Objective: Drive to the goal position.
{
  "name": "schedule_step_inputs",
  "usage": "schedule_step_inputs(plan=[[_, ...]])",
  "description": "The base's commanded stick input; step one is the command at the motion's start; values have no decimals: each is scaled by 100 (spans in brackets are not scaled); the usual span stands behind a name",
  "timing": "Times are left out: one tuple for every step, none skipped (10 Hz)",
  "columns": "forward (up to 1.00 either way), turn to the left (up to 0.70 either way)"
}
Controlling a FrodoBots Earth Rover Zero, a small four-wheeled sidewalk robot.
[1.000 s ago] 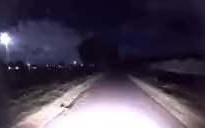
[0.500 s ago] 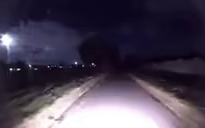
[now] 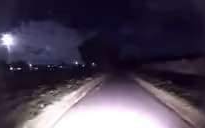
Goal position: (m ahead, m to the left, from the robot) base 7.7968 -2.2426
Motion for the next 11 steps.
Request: schedule_step_inputs(plan=[[85, -32], [85, -26], [85, -11], [85, 0], [85, 0], [85, 0], [85, 0], [85, 0], [85, -5], [85, -14], [85, -21]])
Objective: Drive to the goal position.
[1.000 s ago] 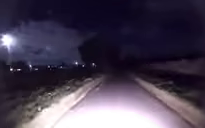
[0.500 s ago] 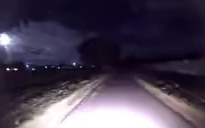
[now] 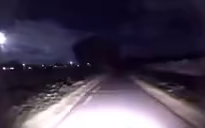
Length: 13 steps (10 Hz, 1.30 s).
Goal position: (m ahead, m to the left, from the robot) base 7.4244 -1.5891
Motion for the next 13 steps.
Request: schedule_step_inputs(plan=[[85, -26], [85, -32], [85, -25], [85, -13], [85, -2], [85, 0], [85, 0], [85, 0], [85, 0], [85, 0], [85, 0], [85, 0], [85, 0]])
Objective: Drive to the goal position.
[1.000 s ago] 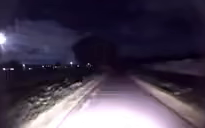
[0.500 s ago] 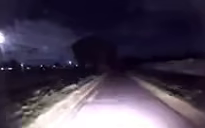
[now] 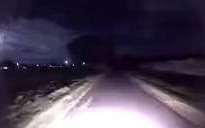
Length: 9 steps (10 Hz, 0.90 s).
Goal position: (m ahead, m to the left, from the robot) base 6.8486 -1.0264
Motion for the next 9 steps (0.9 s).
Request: schedule_step_inputs(plan=[[85, 0], [85, 0], [85, 0], [85, 0], [85, 0], [85, 0], [85, 0], [85, 0], [85, 0]])
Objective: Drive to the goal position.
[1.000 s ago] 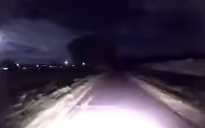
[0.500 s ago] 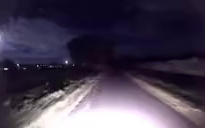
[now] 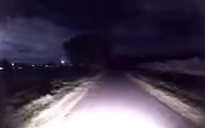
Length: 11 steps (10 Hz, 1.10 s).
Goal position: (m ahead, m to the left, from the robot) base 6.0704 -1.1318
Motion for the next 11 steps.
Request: schedule_step_inputs(plan=[[85, 0], [85, 0], [85, 0], [85, 0], [85, 0], [85, 0], [85, 0], [85, 0], [85, 0], [85, 0], [85, 0]])
